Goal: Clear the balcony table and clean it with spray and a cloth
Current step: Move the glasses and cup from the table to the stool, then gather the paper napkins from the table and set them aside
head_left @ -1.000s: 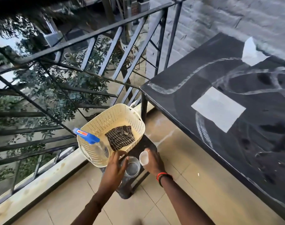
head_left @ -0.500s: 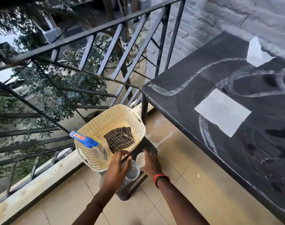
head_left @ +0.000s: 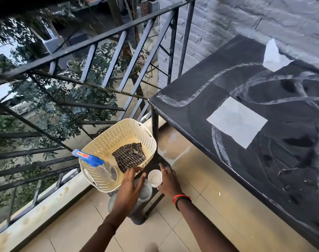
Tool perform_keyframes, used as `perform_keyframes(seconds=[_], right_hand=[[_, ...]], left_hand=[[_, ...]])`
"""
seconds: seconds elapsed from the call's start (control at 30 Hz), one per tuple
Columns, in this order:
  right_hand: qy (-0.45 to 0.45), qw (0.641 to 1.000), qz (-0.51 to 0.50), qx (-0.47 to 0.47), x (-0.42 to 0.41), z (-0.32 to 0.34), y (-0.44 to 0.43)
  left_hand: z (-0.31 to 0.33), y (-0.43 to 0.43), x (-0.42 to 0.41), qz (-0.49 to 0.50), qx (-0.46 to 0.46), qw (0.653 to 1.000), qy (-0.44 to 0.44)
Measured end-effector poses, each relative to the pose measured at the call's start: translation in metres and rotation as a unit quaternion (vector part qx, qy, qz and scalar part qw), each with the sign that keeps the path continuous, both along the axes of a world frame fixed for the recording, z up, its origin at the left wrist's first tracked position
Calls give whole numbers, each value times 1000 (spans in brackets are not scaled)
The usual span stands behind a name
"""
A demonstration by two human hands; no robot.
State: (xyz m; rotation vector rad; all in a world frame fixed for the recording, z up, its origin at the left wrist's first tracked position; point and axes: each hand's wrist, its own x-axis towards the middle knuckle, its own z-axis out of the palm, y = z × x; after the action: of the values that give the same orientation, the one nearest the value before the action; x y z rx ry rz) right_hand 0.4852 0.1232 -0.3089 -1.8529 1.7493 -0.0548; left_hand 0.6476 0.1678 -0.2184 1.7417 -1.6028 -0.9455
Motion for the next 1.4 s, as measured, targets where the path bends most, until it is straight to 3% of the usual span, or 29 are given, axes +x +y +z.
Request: perform_keyframes(seconds=[0.23, 0.4, 0.53, 0.7, 0.87, 1.2, 1.4], right_hand=[[-78, 994, -68, -26, -18, 66, 33], [-199, 967, -146, -59, -45, 128, 70], [-220, 946, -216, -101, -87, 169, 94], [-218, 921, -291, -142, -152, 210, 119], [-236, 869, -390, -193, -228, 244, 142], [-194, 798, -522, -232, -403, 284, 214], [-97, 749, -612, -235, -507, 294, 287]], left_hand=[[35, 3, -33, 5, -29, 999, 41], [59, 1, -72, -40, -50, 996, 59], [89, -4, -121, -74, -56, 992, 79], [118, -5, -186, -116, -75, 985, 105], [139, 6, -259, -178, -104, 973, 108], [163, 49, -422, -294, -55, 947, 114], [165, 77, -521, -365, -43, 926, 89]])
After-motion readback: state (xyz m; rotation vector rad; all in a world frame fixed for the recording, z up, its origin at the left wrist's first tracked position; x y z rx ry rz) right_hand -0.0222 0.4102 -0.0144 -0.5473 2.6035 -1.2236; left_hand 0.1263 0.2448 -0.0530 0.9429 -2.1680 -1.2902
